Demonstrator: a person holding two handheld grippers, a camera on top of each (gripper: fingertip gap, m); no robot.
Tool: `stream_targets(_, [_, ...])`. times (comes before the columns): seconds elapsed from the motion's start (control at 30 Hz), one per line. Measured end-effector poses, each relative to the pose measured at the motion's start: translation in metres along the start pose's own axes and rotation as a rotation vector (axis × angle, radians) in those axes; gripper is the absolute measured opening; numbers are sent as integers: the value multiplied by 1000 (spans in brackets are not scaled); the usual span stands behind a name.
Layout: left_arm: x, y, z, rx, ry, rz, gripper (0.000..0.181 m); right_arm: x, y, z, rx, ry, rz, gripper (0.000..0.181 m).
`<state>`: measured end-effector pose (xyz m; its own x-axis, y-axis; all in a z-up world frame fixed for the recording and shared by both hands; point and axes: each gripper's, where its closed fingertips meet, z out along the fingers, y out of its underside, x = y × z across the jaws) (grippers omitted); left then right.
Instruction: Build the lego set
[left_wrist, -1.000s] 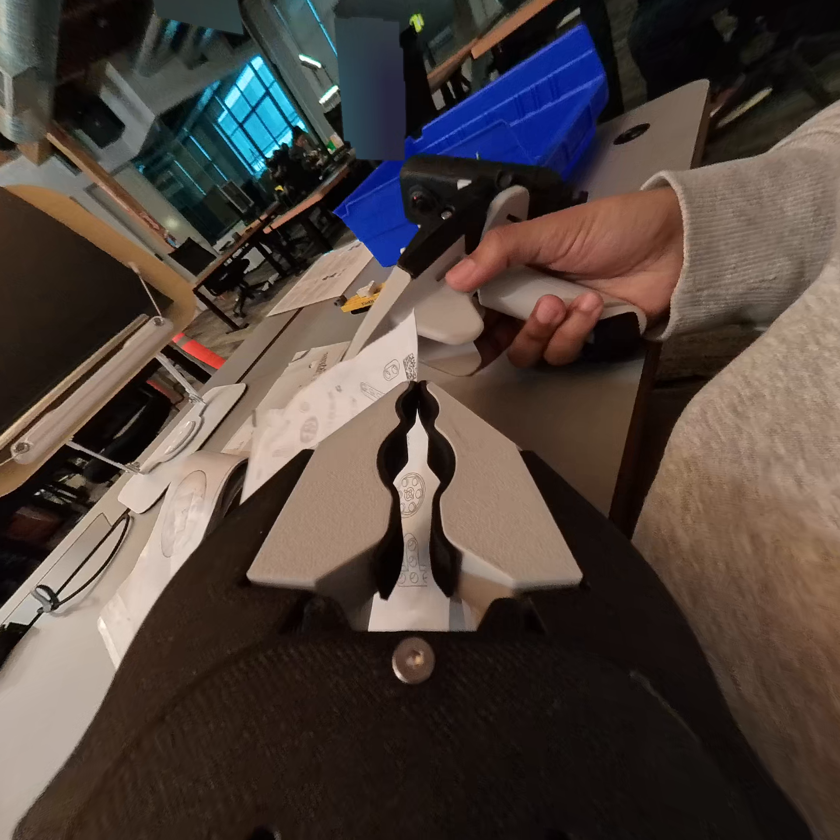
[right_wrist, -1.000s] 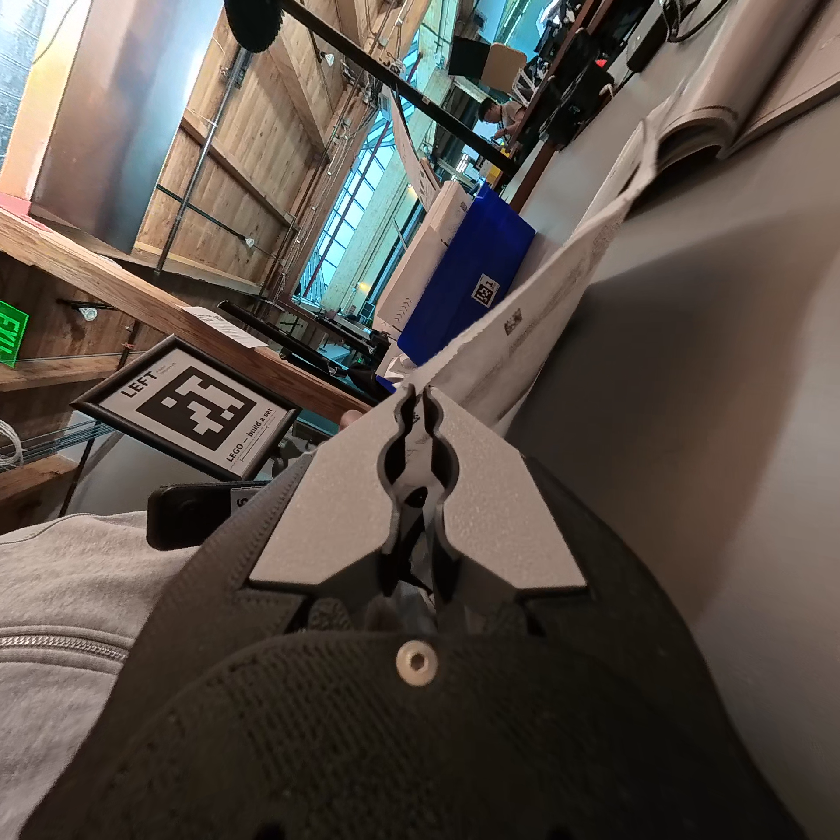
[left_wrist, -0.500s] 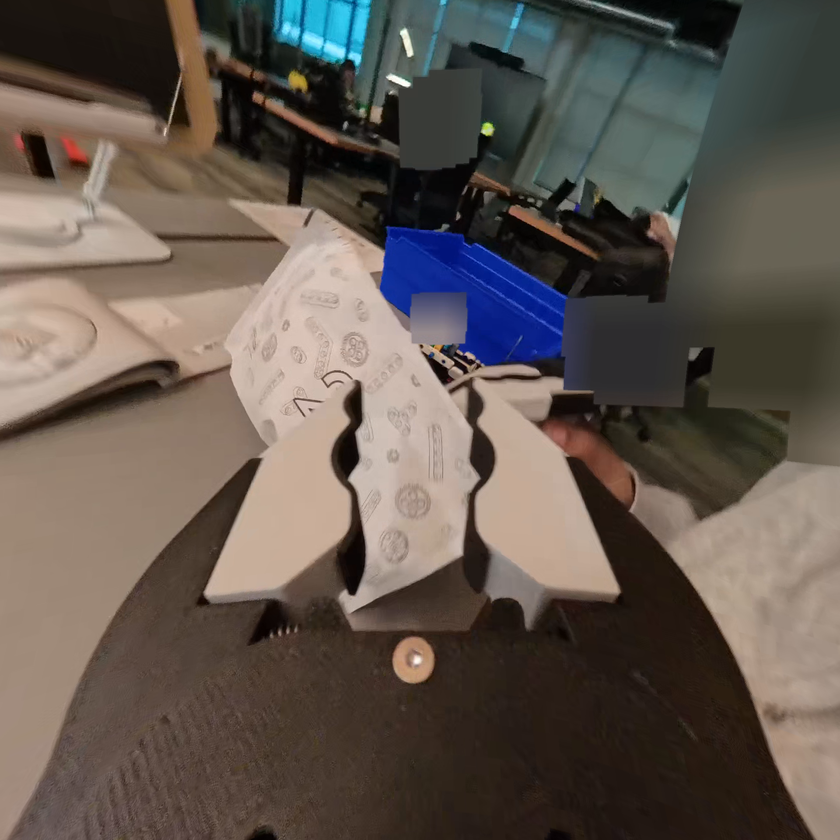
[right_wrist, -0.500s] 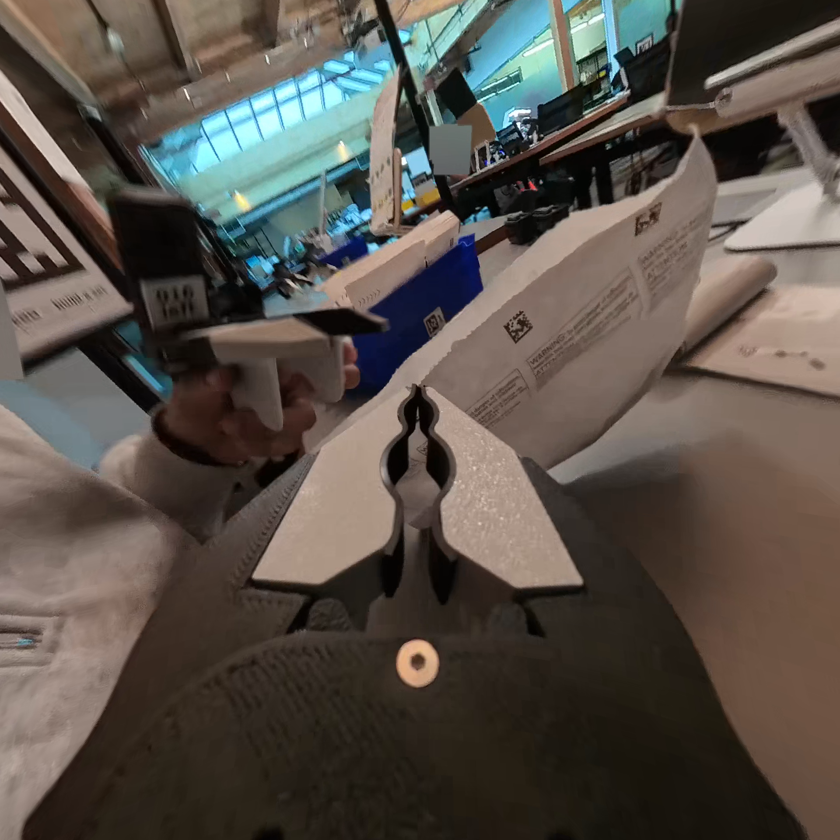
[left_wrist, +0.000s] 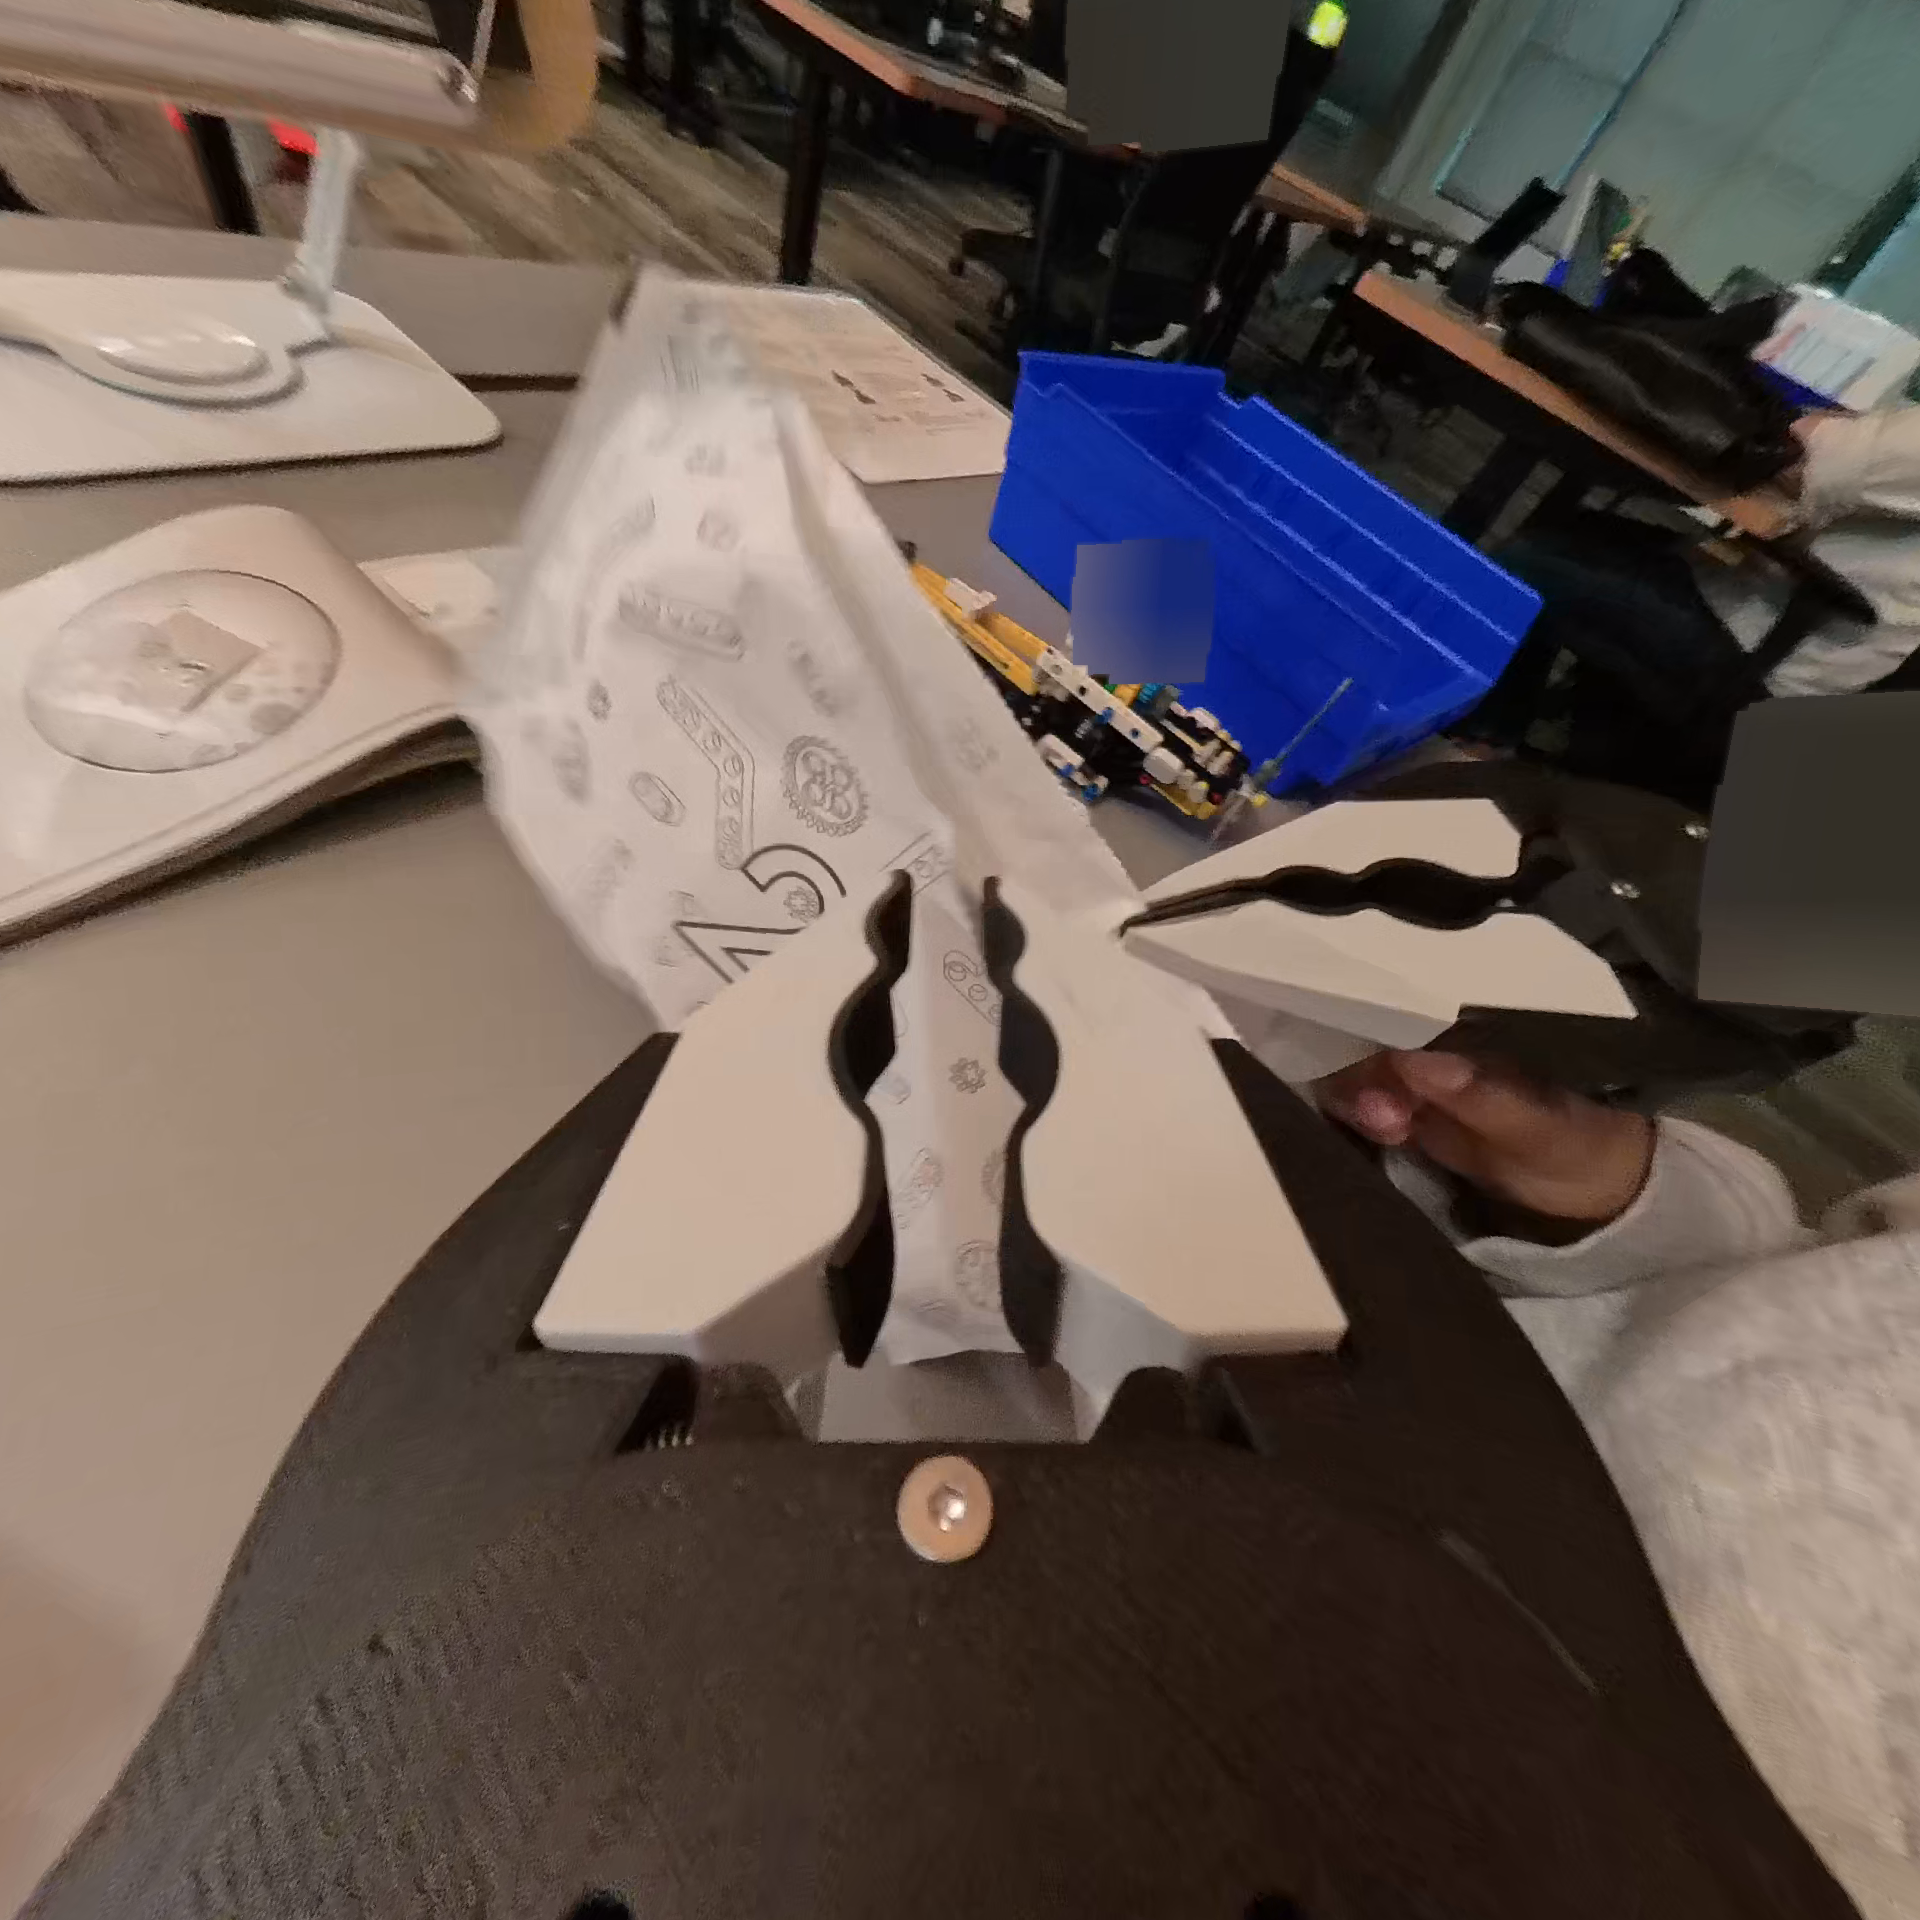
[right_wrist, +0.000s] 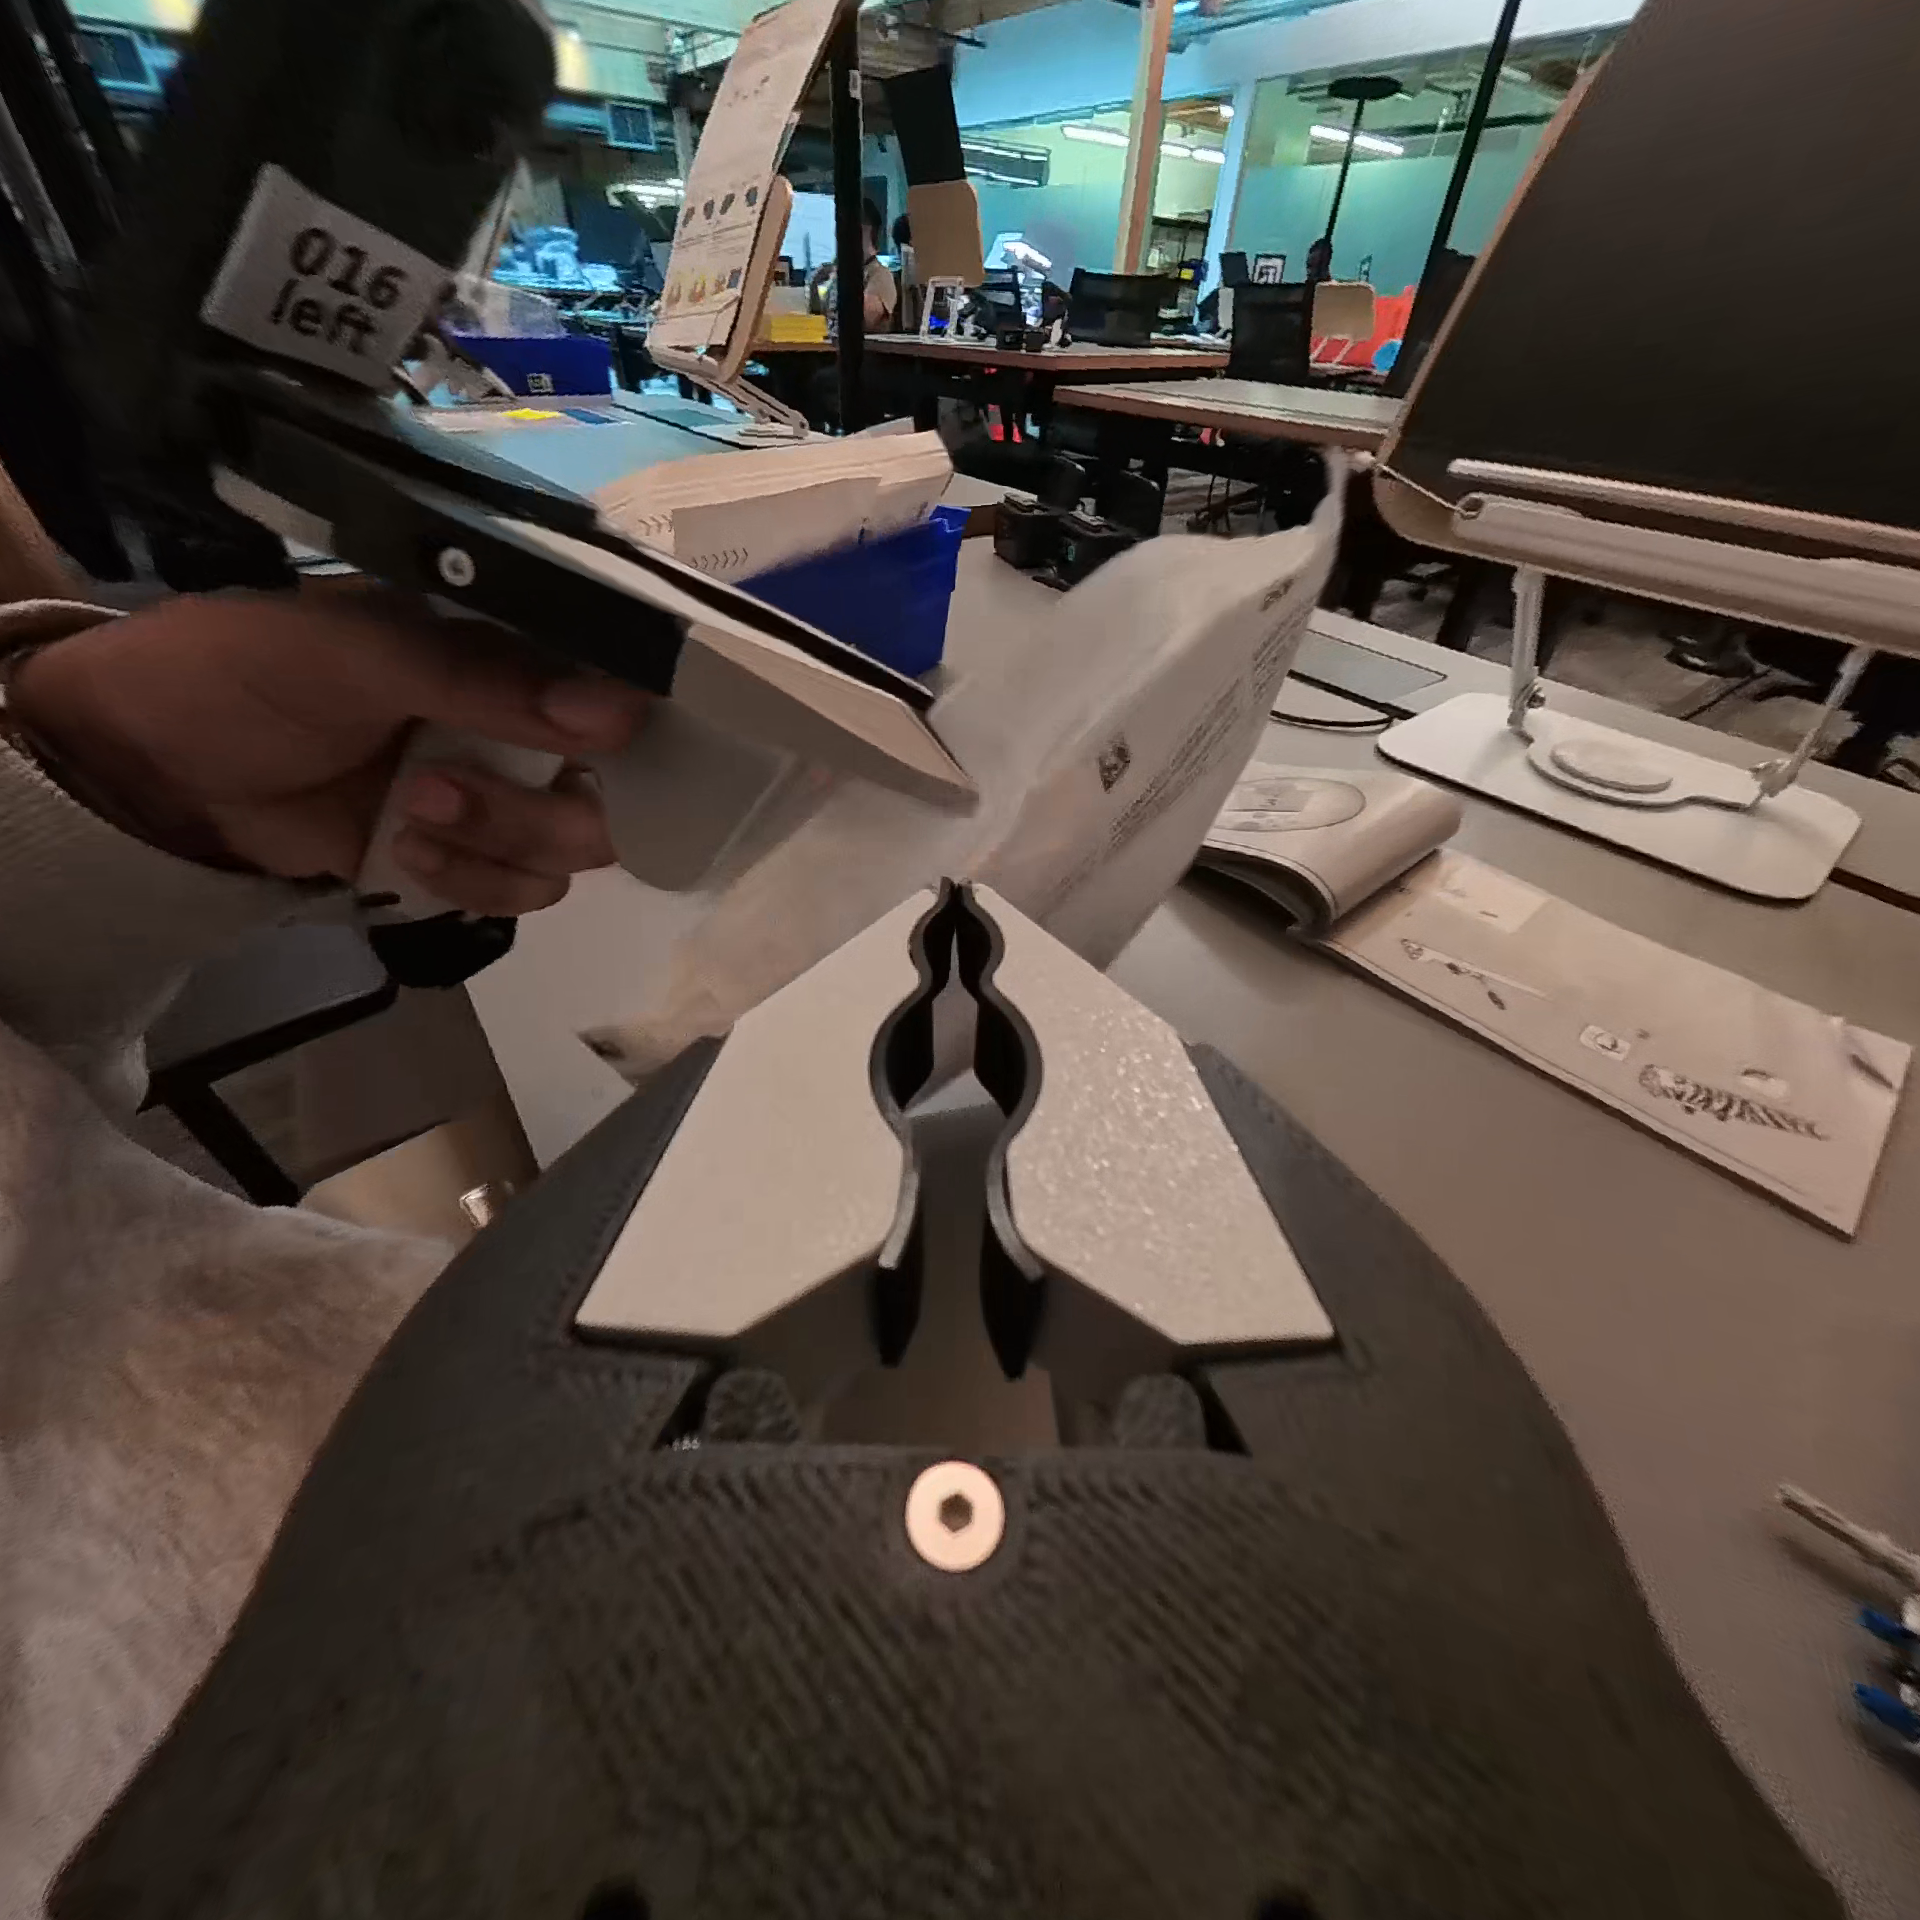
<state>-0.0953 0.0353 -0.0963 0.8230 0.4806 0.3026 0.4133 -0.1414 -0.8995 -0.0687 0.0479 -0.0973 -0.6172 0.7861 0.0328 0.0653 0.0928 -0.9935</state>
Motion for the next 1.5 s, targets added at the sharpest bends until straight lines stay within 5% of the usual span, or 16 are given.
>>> stream_targets(0.37, [-29,-14,-24,62,-169,113,0,33,0,-11,23,107,104,0])
stream_targets(0.63, [-8,-3,-8,61,-123,273,0,26,15,4,-26,62,181,0])
stream_targets(0.87, [16,9,8,27,-130,527,0,29,4,4,41,65,266,45])
stream_targets(1.07, [27,5,11,66,-73,462,0,52,11,-4,22,127,312,60])
stream_targets(1.23, [55,11,16,79,45,466,0,41,24,4,-35,59,392,44])
stream_targets(1.33, [70,18,20,69,74,540,0,45,27,1,-28,53,424,15])
stream_targets(1.5, [57,4,18,126,-21,481,0,63,38,-6,-29,39,514,0])
